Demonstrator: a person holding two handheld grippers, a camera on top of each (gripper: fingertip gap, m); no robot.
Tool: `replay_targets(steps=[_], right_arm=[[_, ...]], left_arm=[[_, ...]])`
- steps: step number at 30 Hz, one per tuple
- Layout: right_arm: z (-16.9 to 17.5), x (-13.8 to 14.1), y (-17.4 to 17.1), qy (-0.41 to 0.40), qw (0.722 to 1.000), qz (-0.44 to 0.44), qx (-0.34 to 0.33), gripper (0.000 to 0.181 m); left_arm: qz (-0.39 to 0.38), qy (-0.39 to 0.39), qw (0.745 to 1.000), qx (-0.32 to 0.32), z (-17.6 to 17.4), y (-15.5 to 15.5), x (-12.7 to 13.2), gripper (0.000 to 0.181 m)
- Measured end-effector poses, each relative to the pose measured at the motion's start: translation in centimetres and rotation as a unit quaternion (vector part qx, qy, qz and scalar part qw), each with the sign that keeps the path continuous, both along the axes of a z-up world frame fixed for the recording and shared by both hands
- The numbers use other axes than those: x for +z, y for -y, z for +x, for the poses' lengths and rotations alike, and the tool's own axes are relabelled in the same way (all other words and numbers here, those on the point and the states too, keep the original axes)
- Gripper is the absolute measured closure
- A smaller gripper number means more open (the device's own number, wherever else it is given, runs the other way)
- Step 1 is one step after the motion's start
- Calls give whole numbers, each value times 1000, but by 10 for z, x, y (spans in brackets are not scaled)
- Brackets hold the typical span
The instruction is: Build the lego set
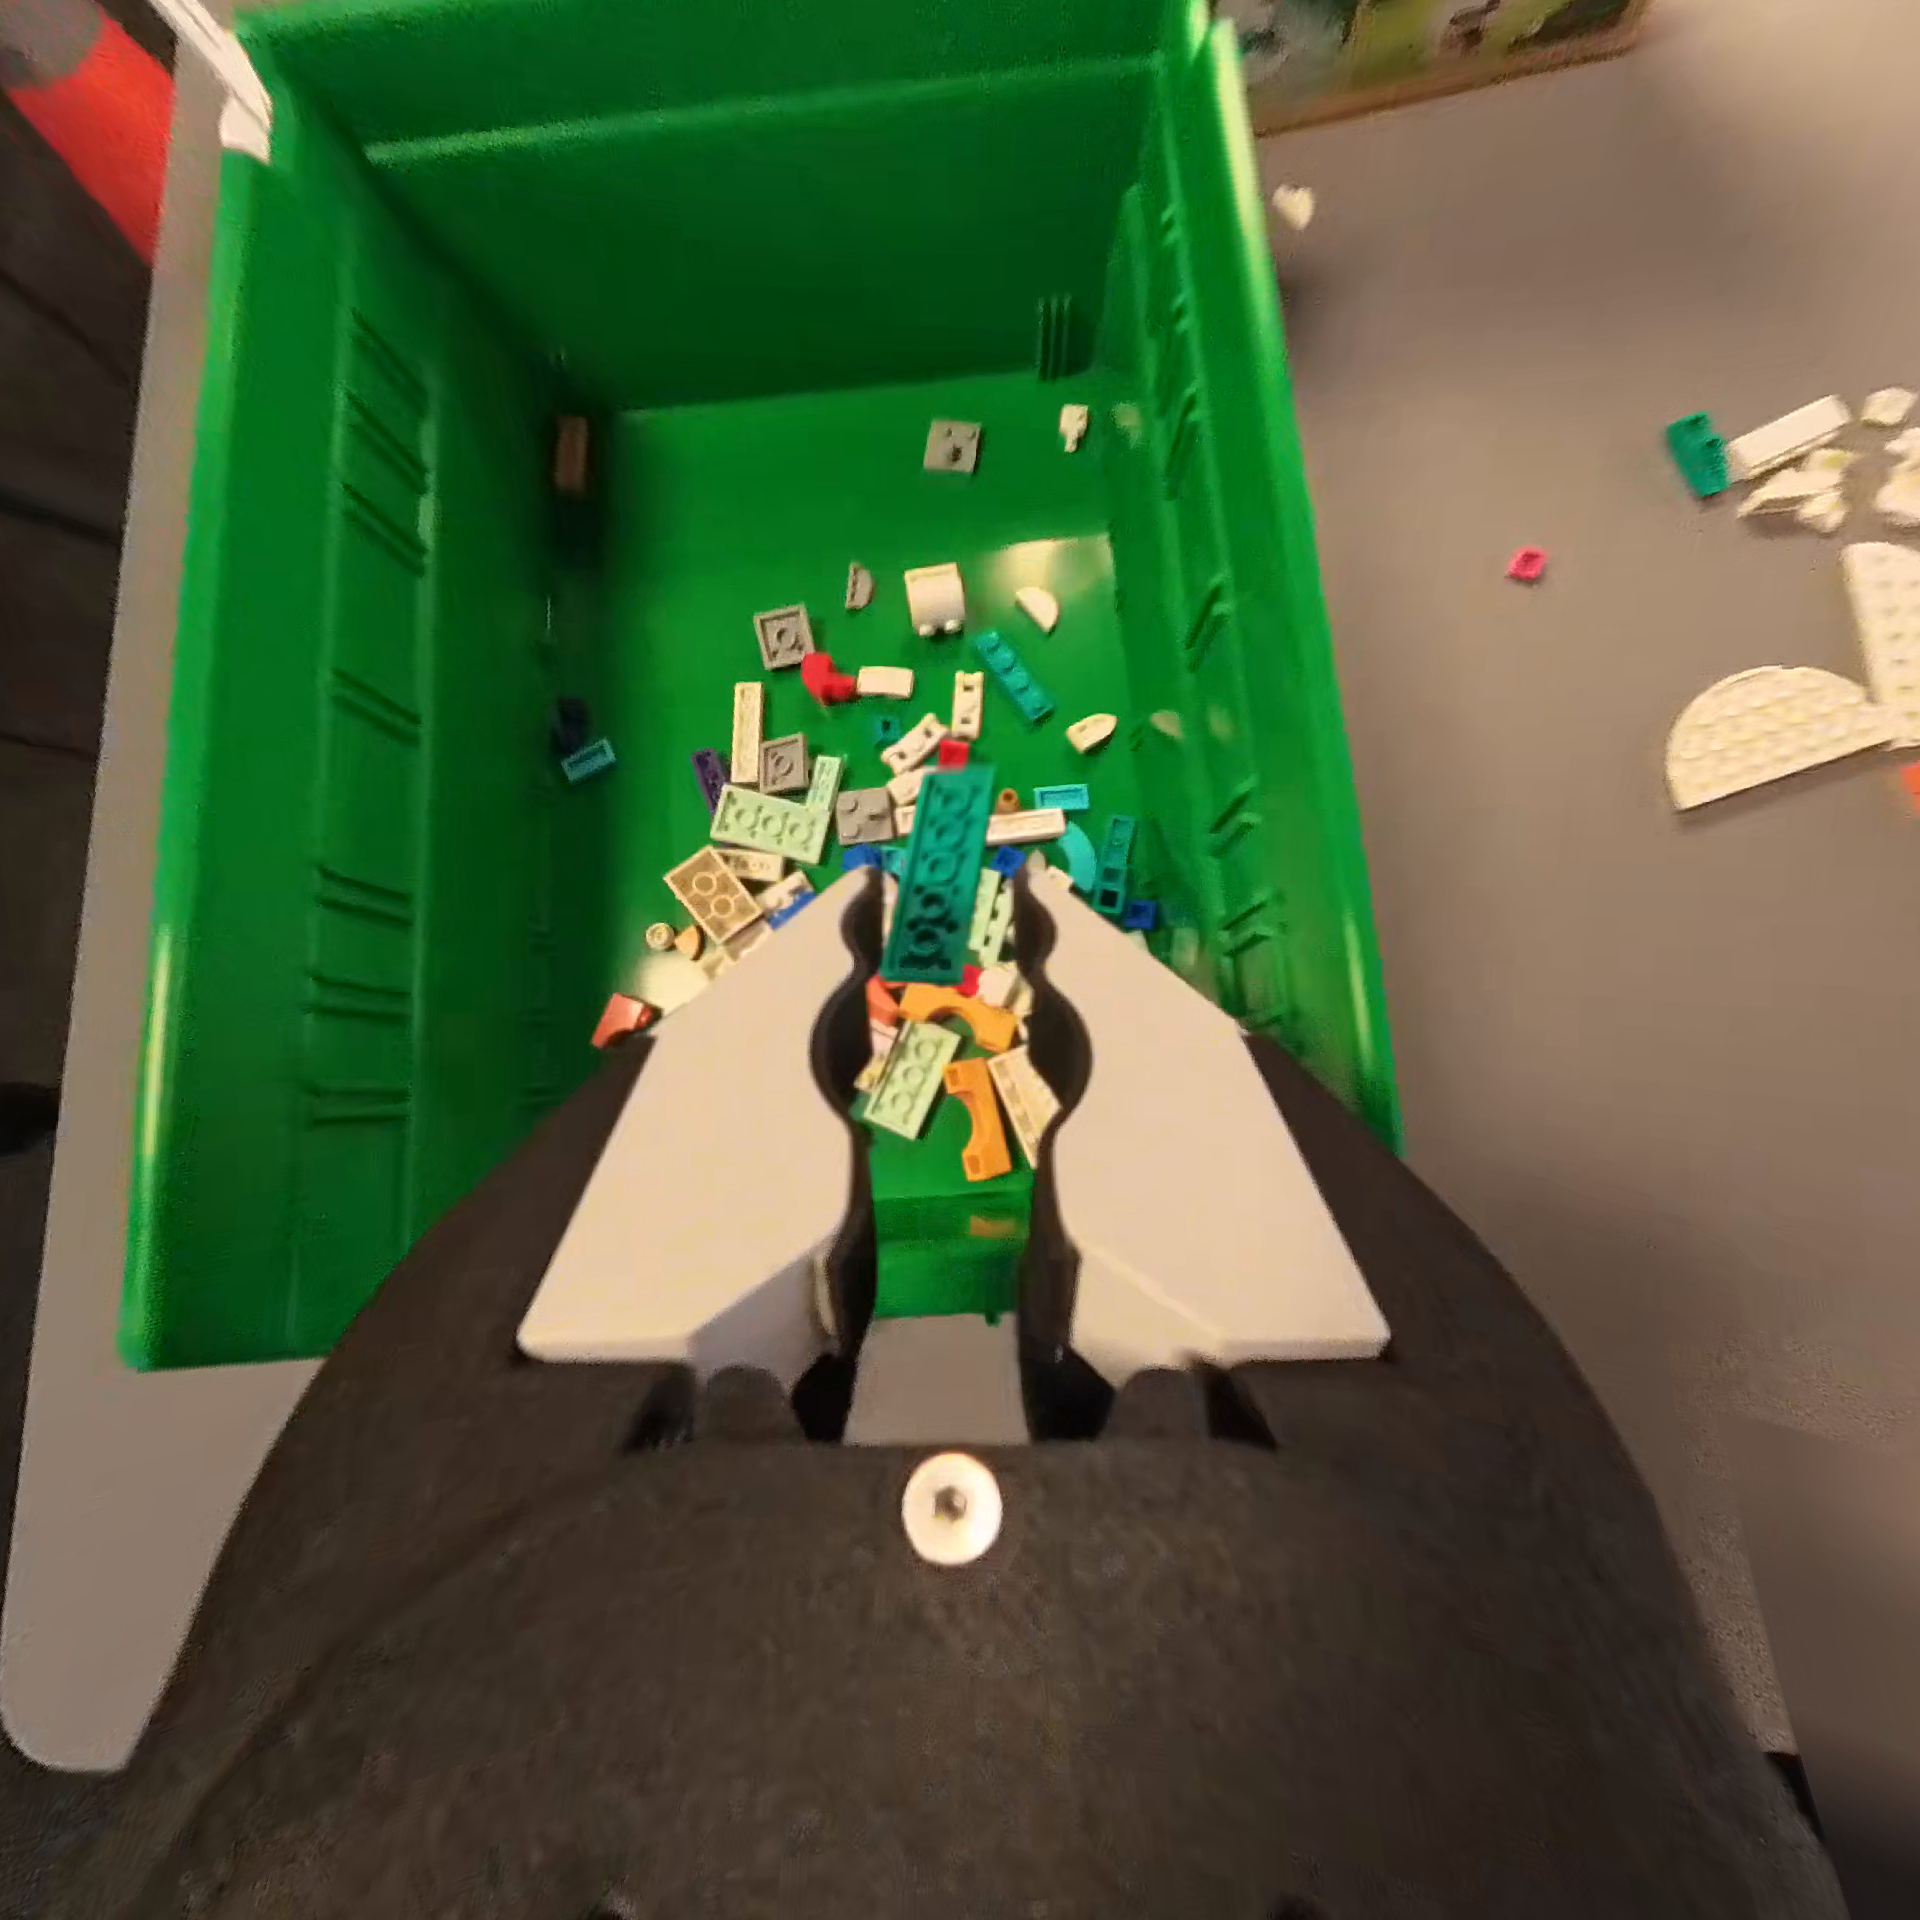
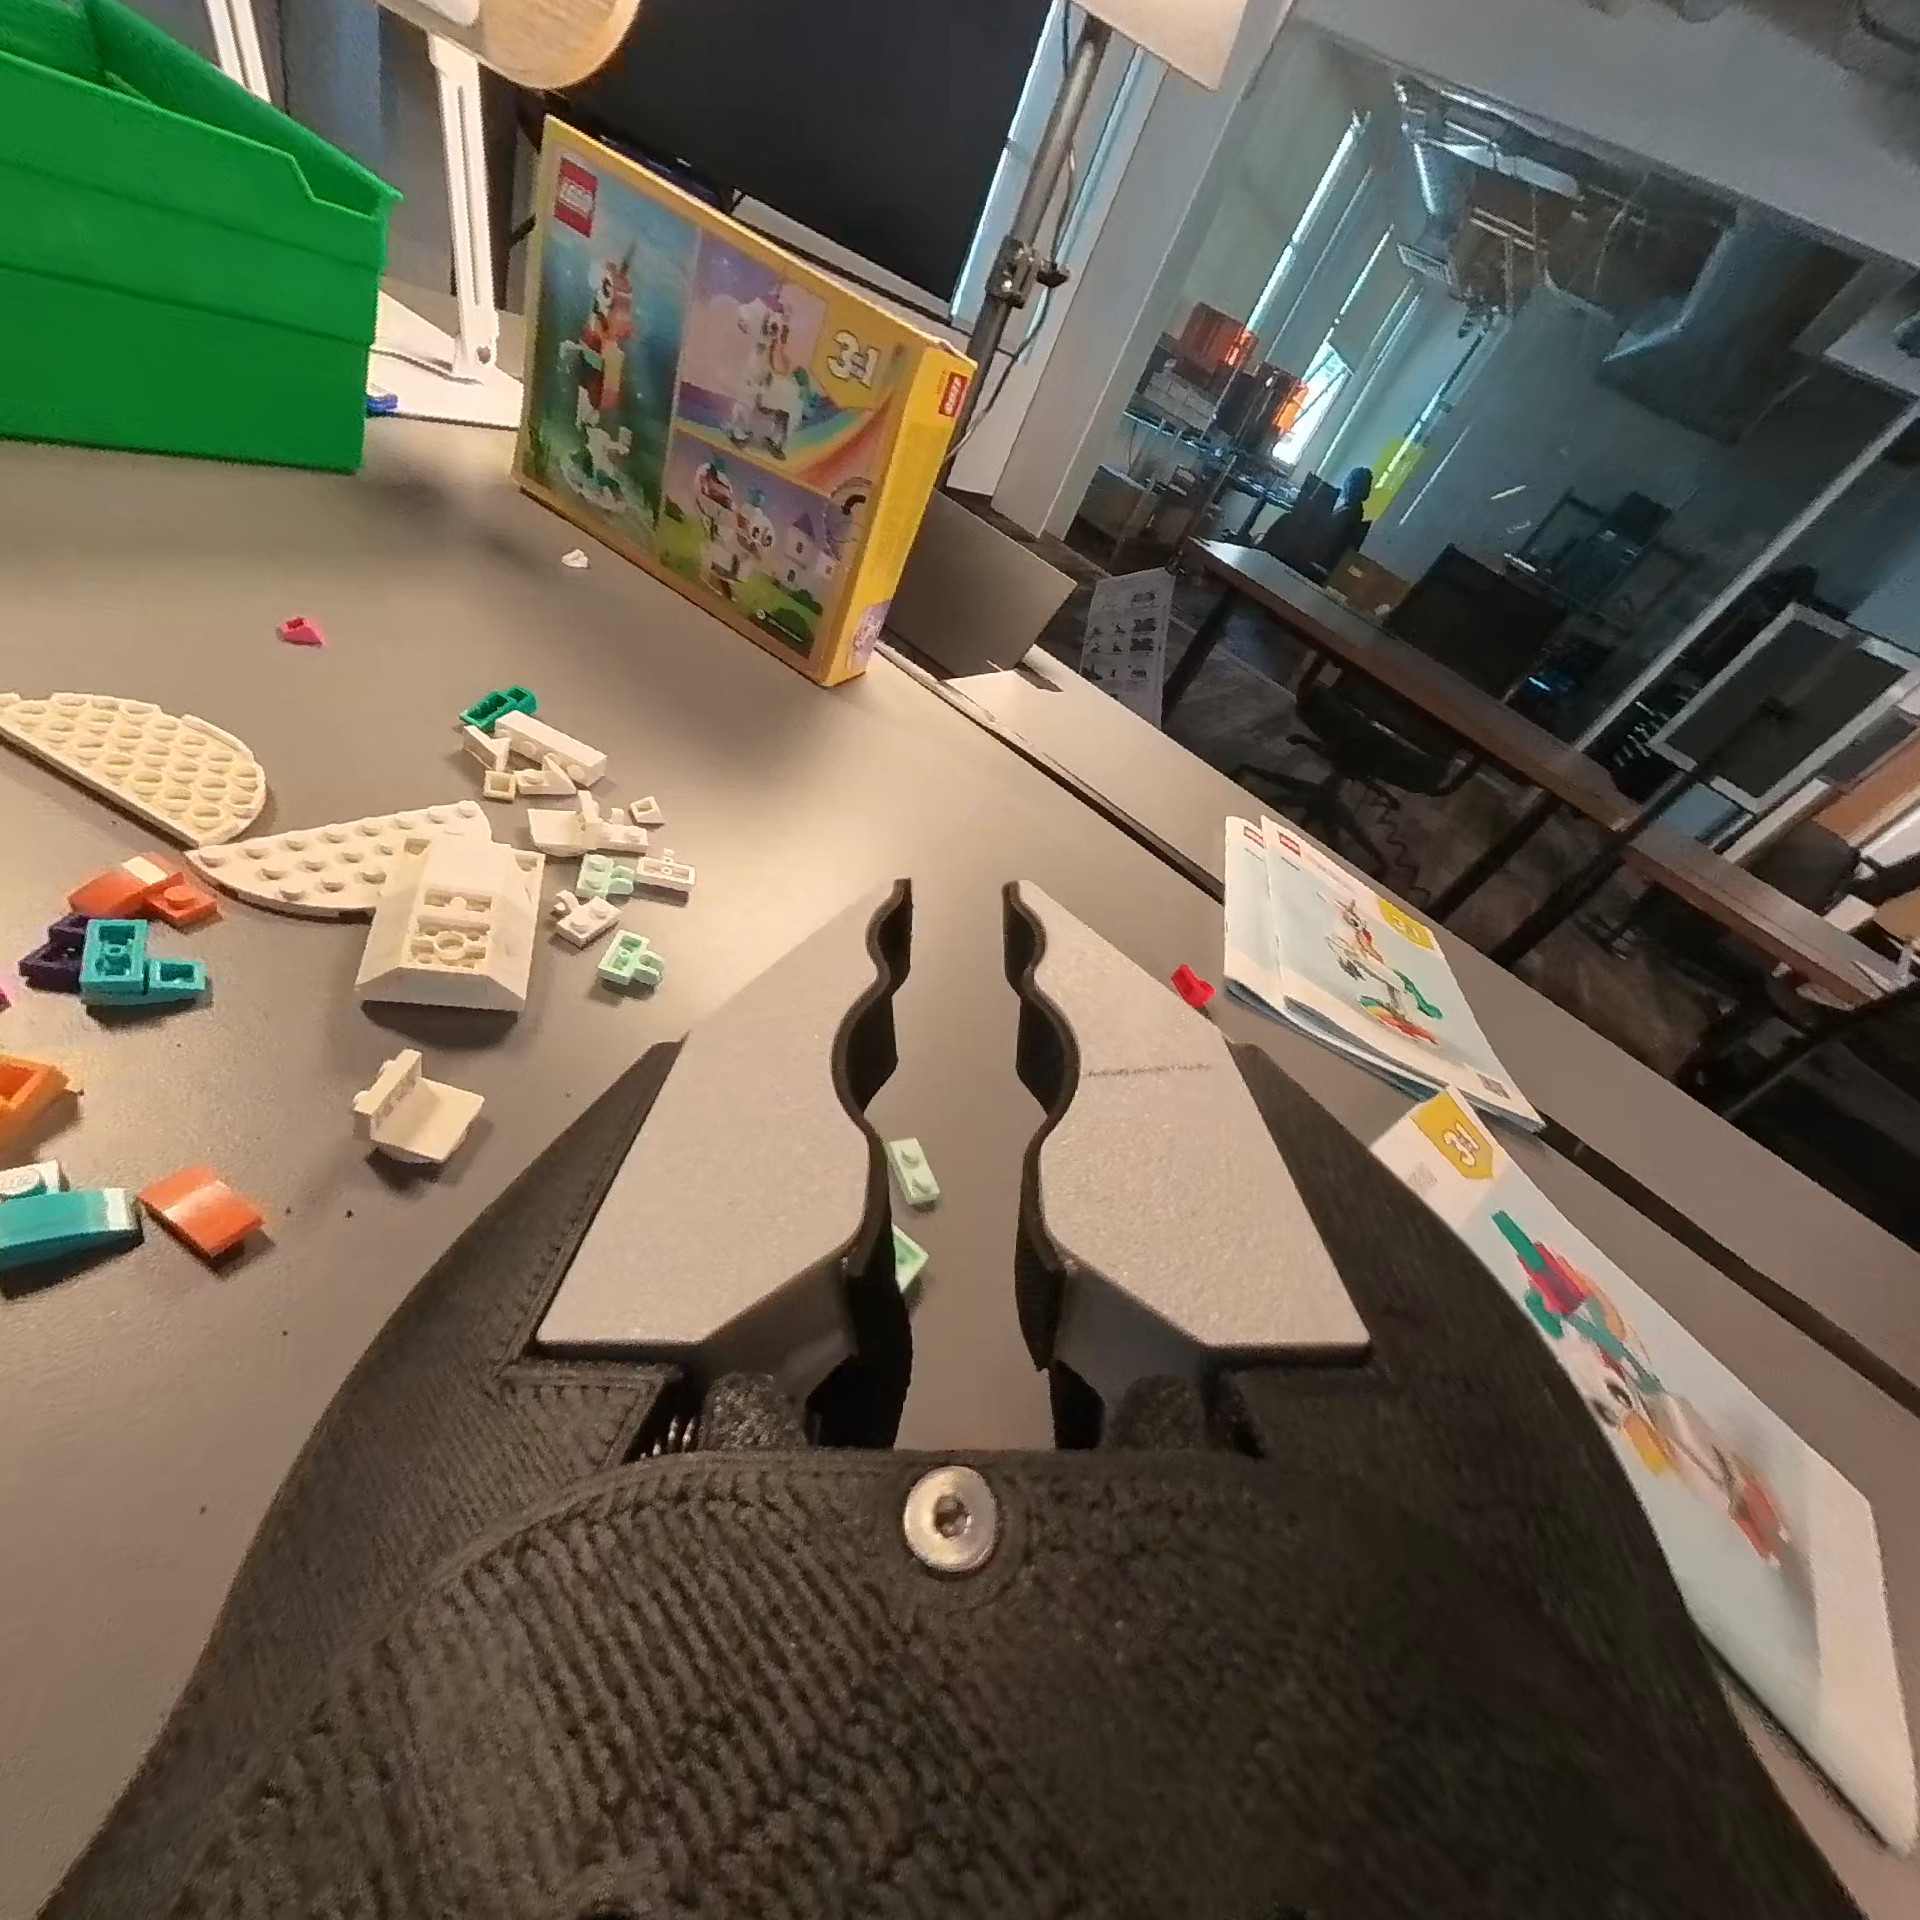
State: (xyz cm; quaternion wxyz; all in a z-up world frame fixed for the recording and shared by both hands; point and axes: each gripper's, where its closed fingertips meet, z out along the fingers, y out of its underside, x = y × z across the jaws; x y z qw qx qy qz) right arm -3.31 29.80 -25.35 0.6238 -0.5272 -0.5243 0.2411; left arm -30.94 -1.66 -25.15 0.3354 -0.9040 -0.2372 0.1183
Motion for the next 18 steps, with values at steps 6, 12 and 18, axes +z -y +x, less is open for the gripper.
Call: replay_targets(steps=[6, 12, 18], right_arm=[[-8, -1, 0, 7, 1000, 9, 25, 166], [-12, 2, 1, -3, 998, 8, 55, 166], [-11, 5, -1, -17, 998, -7, 64, 166]], left_arm=[[-46, -54, 997, 31, -7, 13, -5, 127], [118, 5, 952, -283, 148, -28, 42, 134], [24, 76, 970, -230, 165, -29, -33, 147]])
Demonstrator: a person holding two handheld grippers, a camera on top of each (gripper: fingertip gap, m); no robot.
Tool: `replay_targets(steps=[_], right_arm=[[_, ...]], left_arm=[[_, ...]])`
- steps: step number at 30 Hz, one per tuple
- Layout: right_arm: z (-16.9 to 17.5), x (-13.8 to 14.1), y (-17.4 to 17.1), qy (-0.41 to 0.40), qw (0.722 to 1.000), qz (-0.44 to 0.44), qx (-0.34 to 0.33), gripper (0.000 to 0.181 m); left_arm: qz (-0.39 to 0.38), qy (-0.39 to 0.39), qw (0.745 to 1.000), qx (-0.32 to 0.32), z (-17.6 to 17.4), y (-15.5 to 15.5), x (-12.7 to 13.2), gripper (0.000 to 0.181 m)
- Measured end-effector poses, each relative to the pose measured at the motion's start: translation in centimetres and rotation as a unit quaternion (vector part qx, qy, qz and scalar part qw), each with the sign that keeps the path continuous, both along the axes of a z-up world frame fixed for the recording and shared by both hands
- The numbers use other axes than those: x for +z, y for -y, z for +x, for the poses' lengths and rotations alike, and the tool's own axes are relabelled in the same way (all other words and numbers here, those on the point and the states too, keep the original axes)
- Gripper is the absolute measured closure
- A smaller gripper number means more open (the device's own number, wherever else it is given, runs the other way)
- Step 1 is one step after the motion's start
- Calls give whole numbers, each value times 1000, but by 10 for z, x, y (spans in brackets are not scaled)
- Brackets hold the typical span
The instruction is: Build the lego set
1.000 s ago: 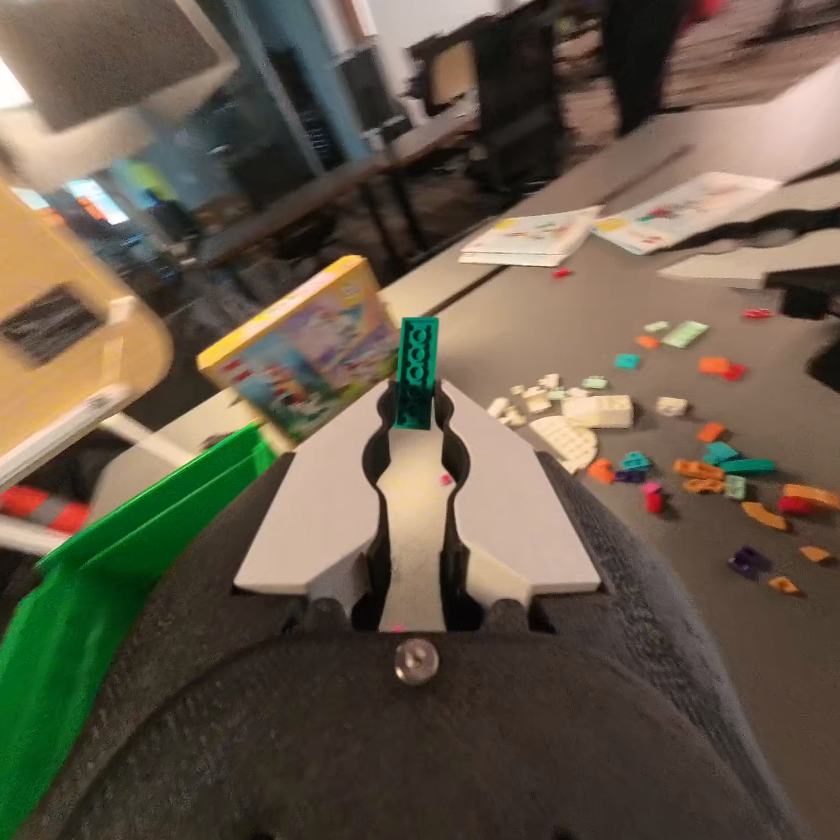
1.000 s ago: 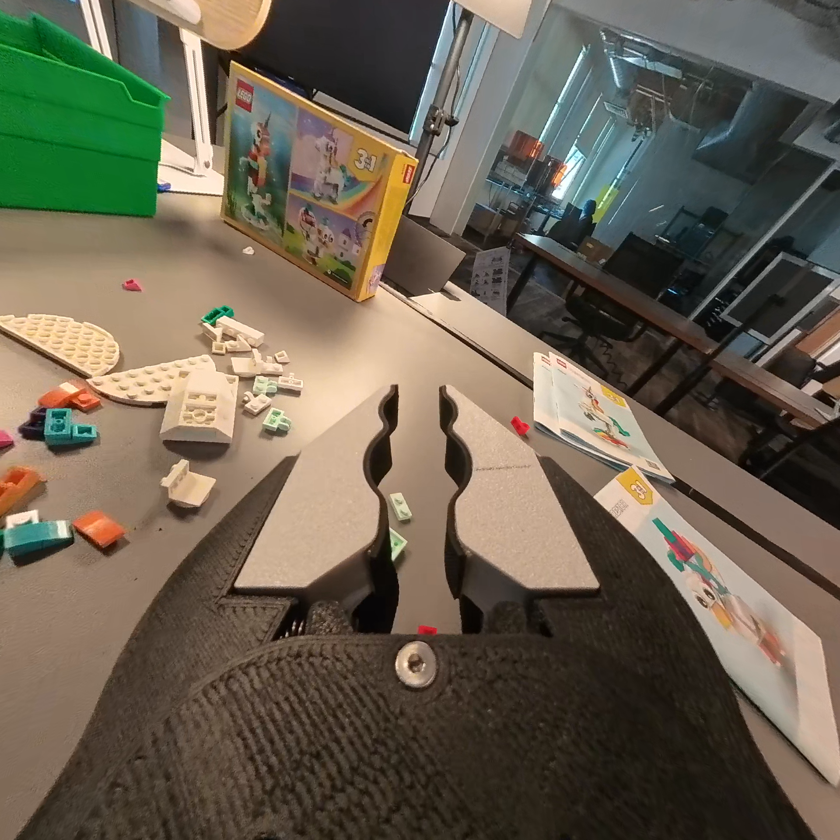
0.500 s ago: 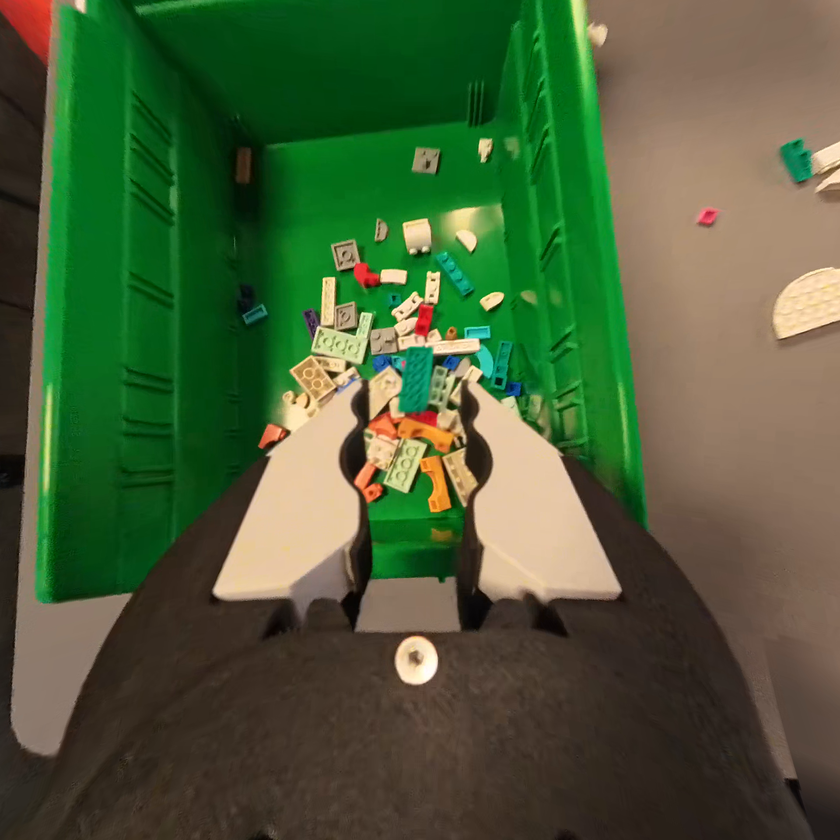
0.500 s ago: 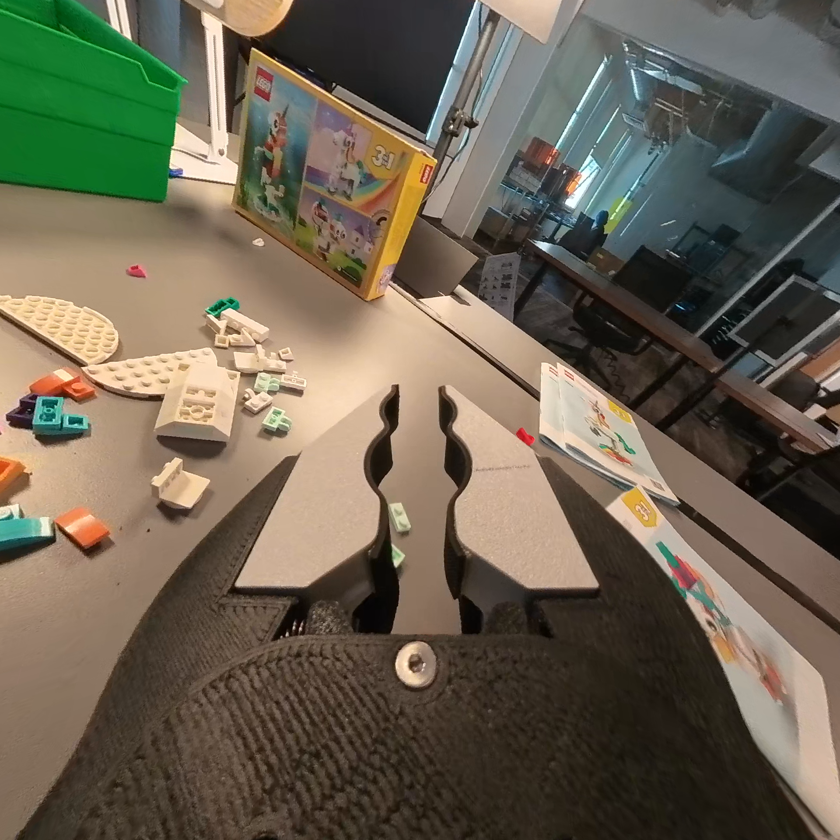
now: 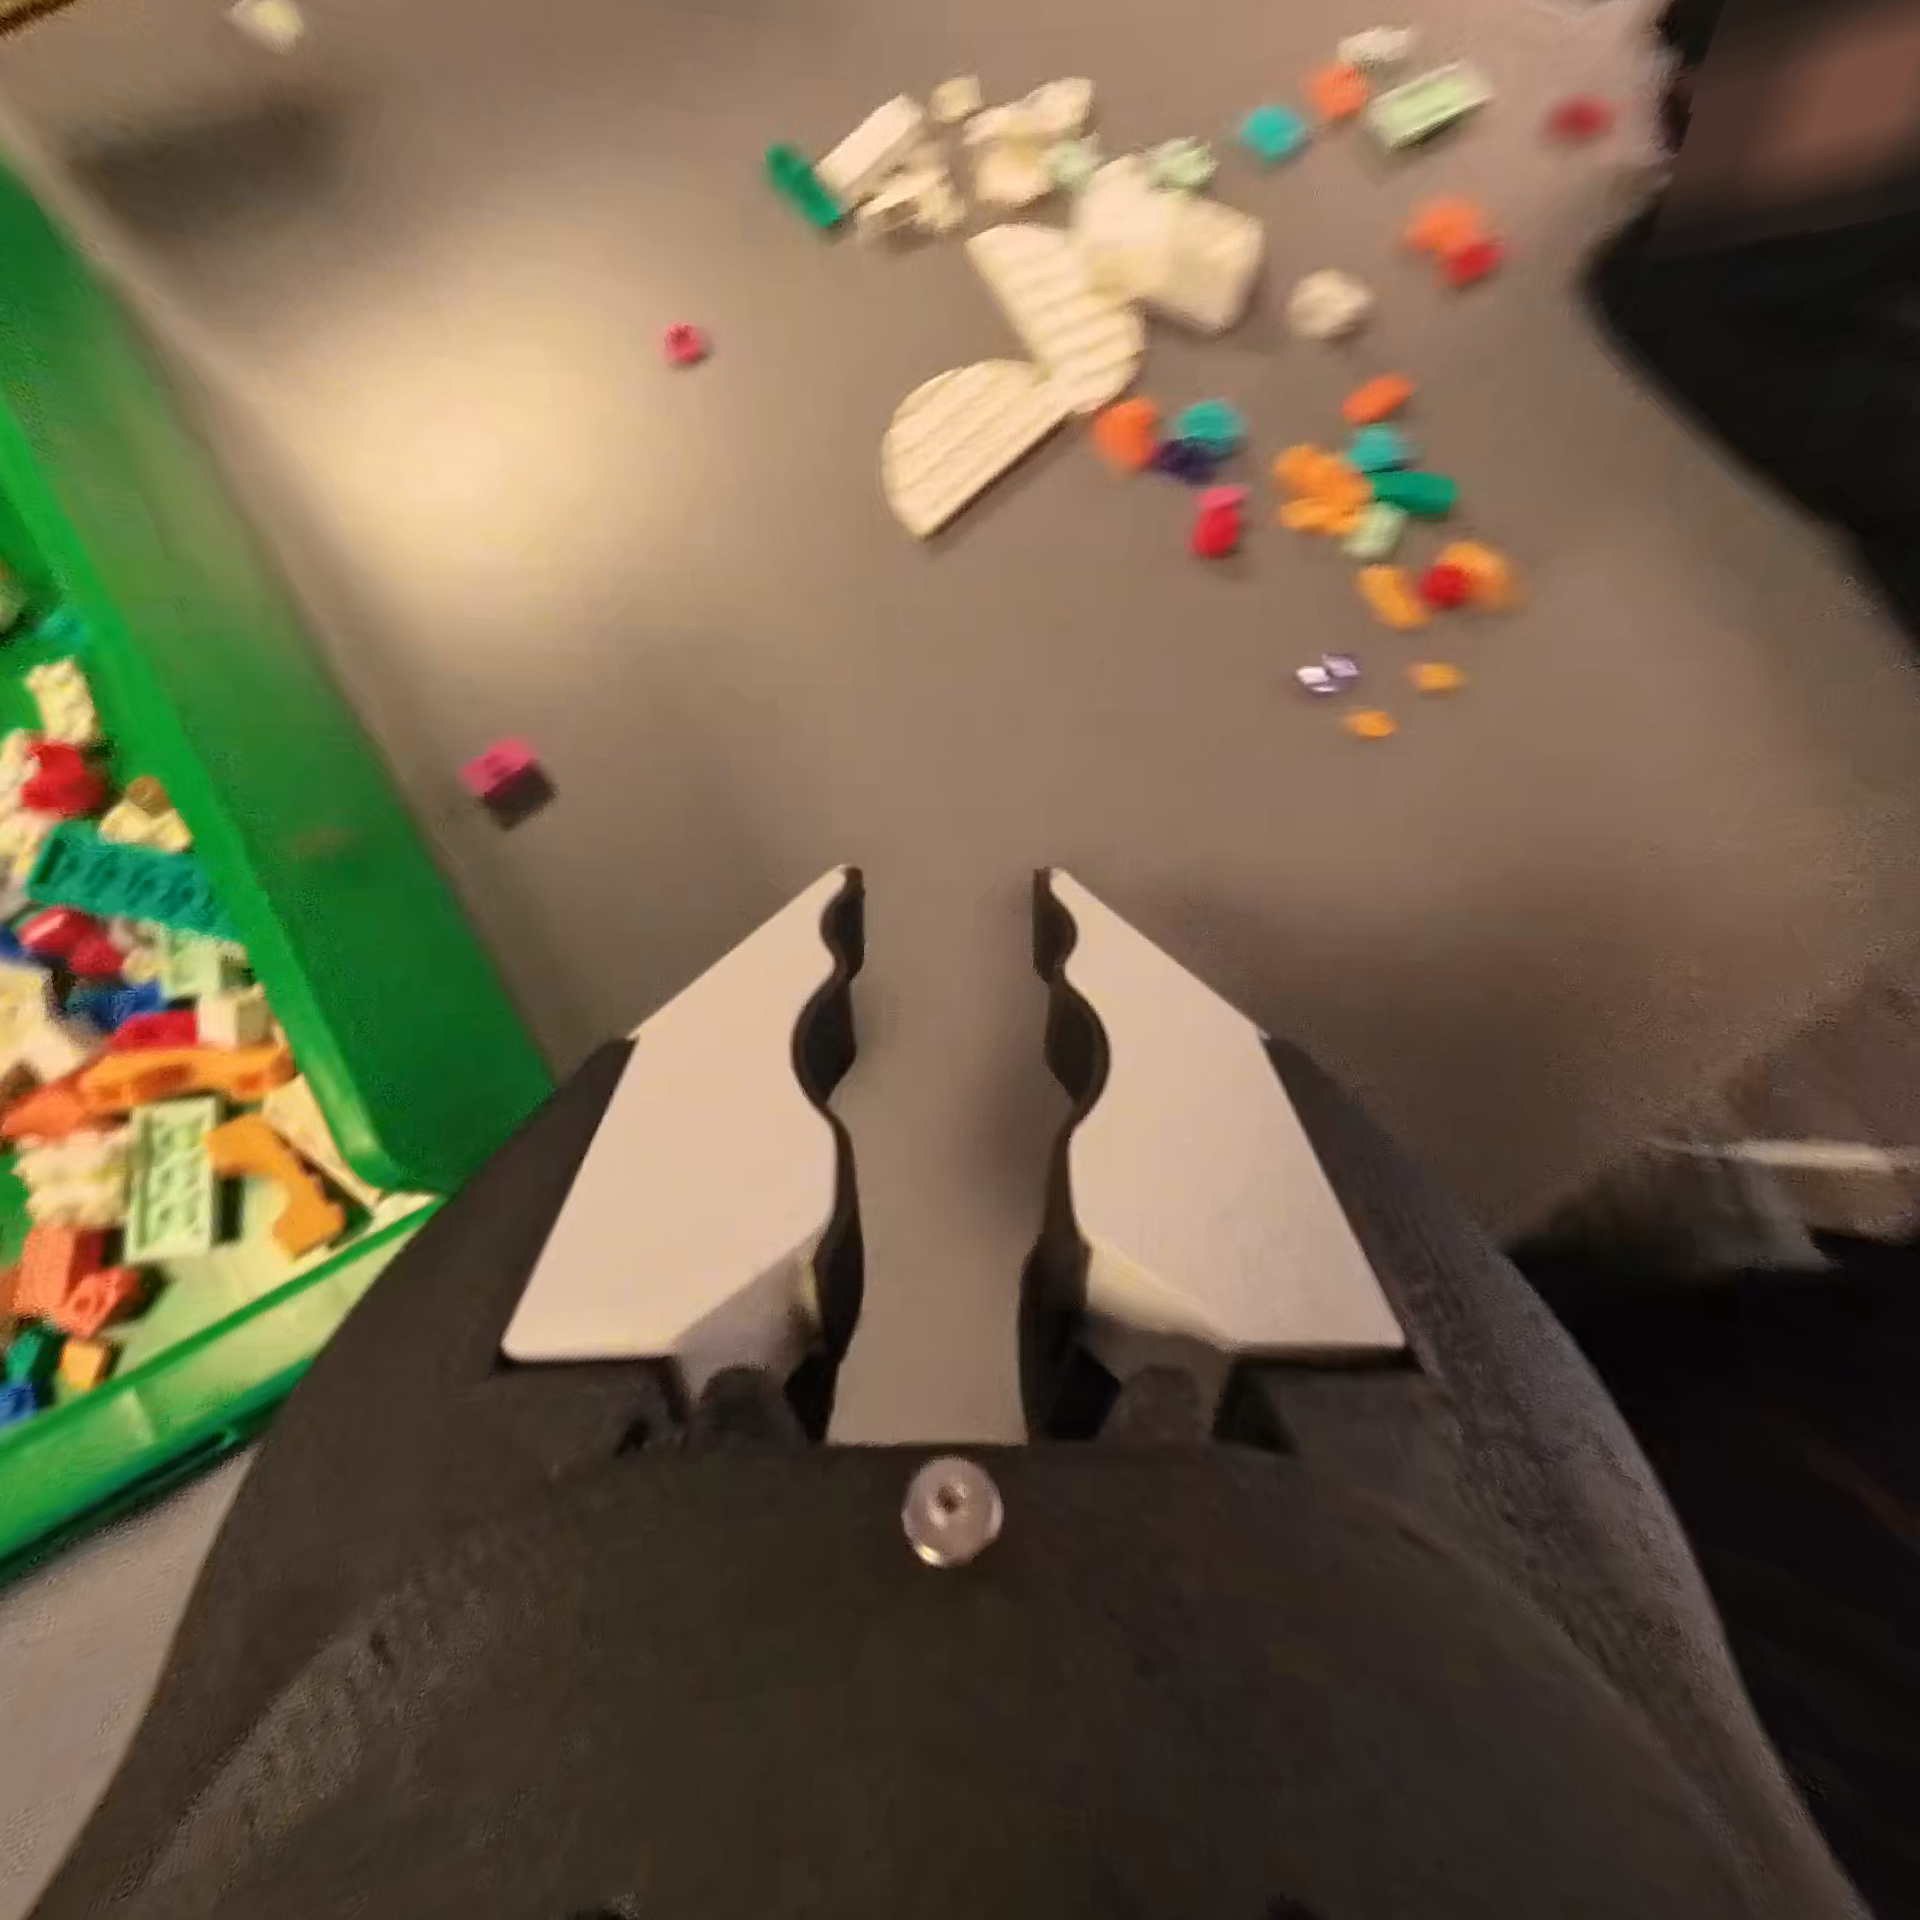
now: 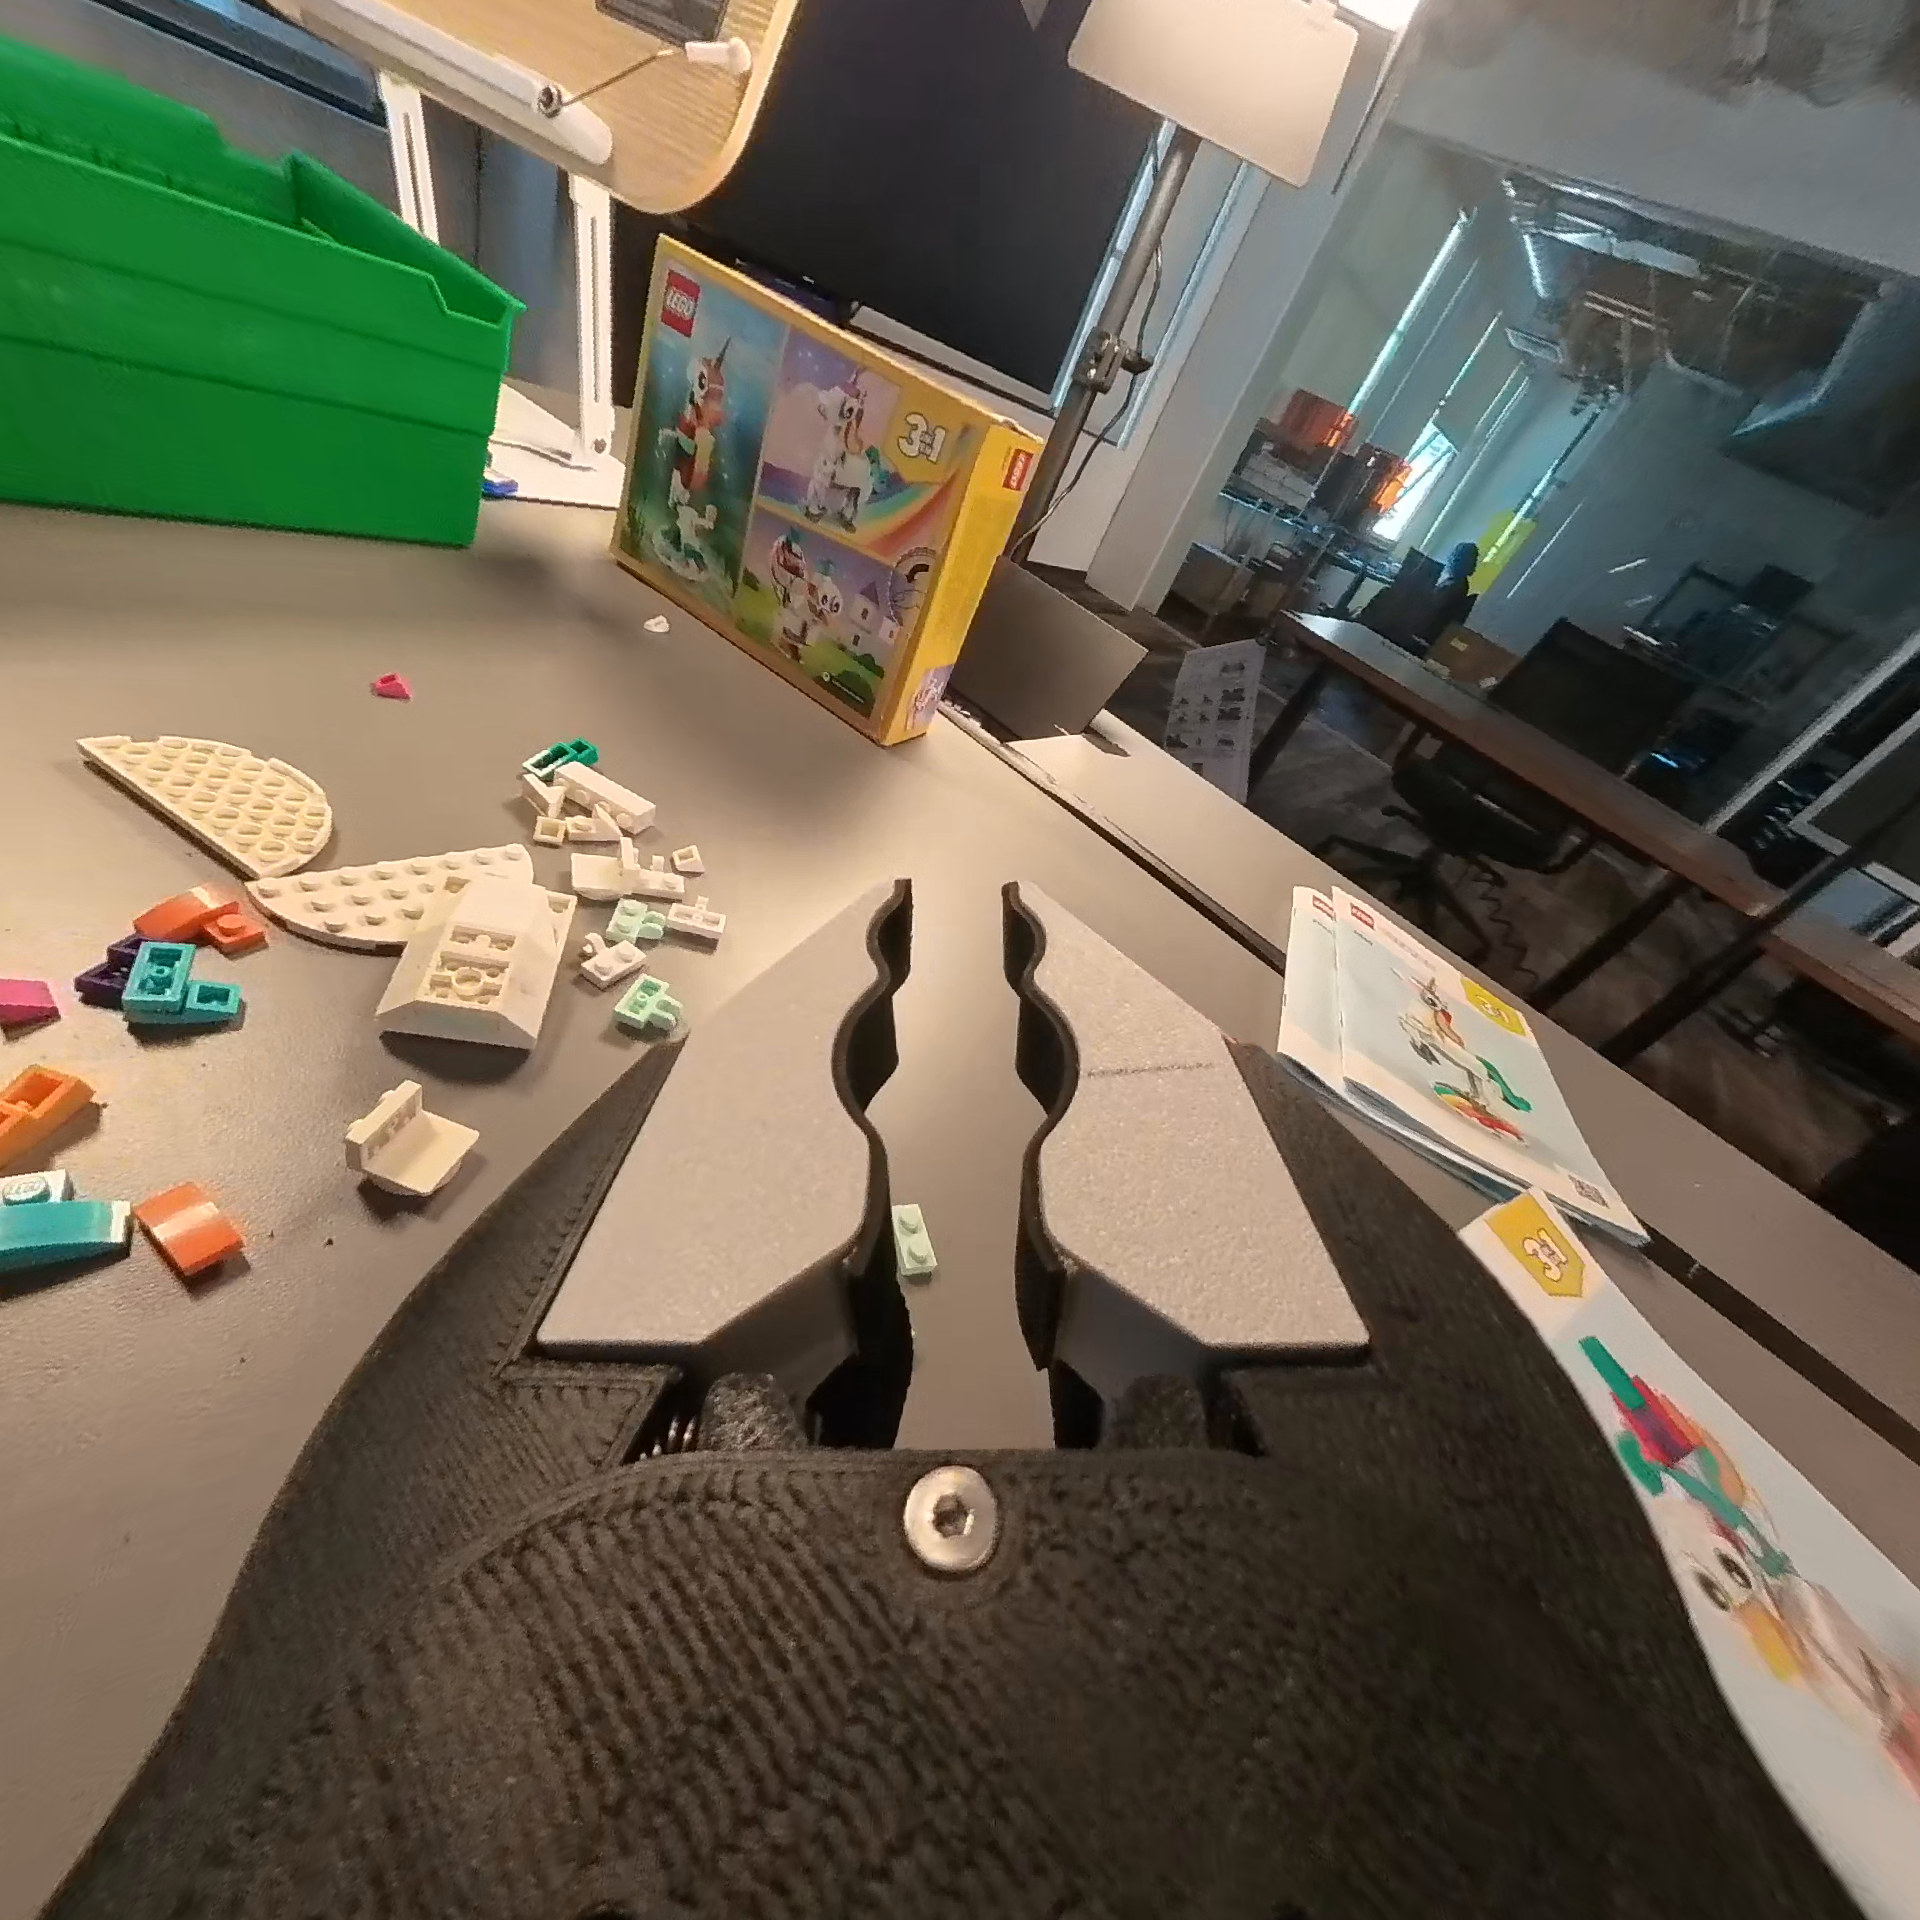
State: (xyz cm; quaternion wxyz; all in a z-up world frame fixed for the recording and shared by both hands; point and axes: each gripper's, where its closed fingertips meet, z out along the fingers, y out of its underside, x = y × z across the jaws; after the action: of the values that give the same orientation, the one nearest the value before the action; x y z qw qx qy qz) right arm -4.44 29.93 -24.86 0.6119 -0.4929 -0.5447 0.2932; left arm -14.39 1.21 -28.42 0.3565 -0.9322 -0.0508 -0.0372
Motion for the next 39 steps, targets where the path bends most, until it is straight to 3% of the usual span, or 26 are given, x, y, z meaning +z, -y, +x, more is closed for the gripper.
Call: replay_targets(steps=[3, 7, 18, 23, 26, 29, 33, 35, 39], right_arm=[[1, 1, 0, -3, 1000, -3, -1, 166], [1, 0, 0, -2, 1000, -2, -1, 166], [2, 1, -1, -8, 1000, -9, -2, 166], [3, 3, -2, -14, 1000, -11, -5, 166], [4, 4, -3, -15, 1000, -12, -6, 166], [5, 4, -3, -17, 1000, -13, -6, 166], [5, 5, -4, -22, 1000, -18, -8, 166], [6, 6, -6, -26, 999, -20, -11, 166], [9, 9, -9, -34, 999, -20, -20, 166]], left_arm=[[-3, -53, 995, 83, -32, -7, -19, 150], [10, -147, 979, 140, -58, -20, -20, 155], [-47, -232, 949, 207, -91, -28, -32, 152], [-27, -224, 954, 198, -85, -33, -30, 150], [-13, -230, 963, 141, -69, -40, -30, 151], [-57, -278, 958, 33, -57, -40, -27, 151], [-132, -332, 919, -168, -47, -40, -9, 150], [-181, -352, 891, -223, -55, -44, -2, 146], [-304, -288, 858, -297, -71, -49, -15, 136]])
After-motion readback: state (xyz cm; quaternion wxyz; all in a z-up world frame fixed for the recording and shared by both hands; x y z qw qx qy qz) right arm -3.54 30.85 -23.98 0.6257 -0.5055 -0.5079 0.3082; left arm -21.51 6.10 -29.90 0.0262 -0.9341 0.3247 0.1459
